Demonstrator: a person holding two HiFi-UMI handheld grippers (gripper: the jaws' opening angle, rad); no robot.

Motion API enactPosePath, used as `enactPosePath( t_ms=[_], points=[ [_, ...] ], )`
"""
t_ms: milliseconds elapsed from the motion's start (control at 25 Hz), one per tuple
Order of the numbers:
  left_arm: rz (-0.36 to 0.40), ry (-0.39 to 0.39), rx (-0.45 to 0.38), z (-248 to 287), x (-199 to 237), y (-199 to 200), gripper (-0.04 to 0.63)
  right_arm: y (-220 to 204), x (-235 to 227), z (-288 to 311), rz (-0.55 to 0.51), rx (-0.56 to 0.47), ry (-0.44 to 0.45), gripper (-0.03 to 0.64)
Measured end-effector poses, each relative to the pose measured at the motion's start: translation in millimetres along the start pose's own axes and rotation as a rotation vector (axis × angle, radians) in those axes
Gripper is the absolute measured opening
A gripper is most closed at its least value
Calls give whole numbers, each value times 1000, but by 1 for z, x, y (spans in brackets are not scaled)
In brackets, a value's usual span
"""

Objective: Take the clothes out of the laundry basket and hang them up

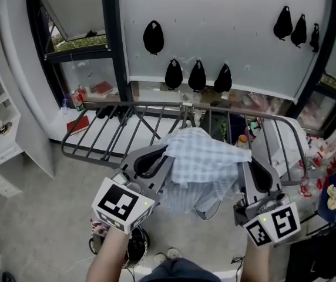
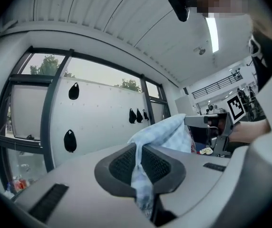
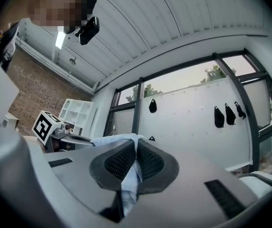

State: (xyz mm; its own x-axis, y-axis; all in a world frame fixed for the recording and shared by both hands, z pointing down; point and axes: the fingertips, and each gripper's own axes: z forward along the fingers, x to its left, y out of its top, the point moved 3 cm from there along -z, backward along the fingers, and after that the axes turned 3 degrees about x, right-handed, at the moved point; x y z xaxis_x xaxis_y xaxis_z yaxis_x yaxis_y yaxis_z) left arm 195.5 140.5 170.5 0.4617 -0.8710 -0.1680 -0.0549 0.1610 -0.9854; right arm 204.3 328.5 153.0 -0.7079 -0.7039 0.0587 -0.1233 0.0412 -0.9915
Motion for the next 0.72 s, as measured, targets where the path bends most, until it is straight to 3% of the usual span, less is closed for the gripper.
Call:
enactPosePath(
  t_ms=[280,720],
  points=[
    [16,-105,-14,51,-12,19,41,15,-41,-9,-74,29,-144,11],
    [-15,-134,1,83,-11,11,42,2,-62,-5,-131,84,-213,11]
  ],
)
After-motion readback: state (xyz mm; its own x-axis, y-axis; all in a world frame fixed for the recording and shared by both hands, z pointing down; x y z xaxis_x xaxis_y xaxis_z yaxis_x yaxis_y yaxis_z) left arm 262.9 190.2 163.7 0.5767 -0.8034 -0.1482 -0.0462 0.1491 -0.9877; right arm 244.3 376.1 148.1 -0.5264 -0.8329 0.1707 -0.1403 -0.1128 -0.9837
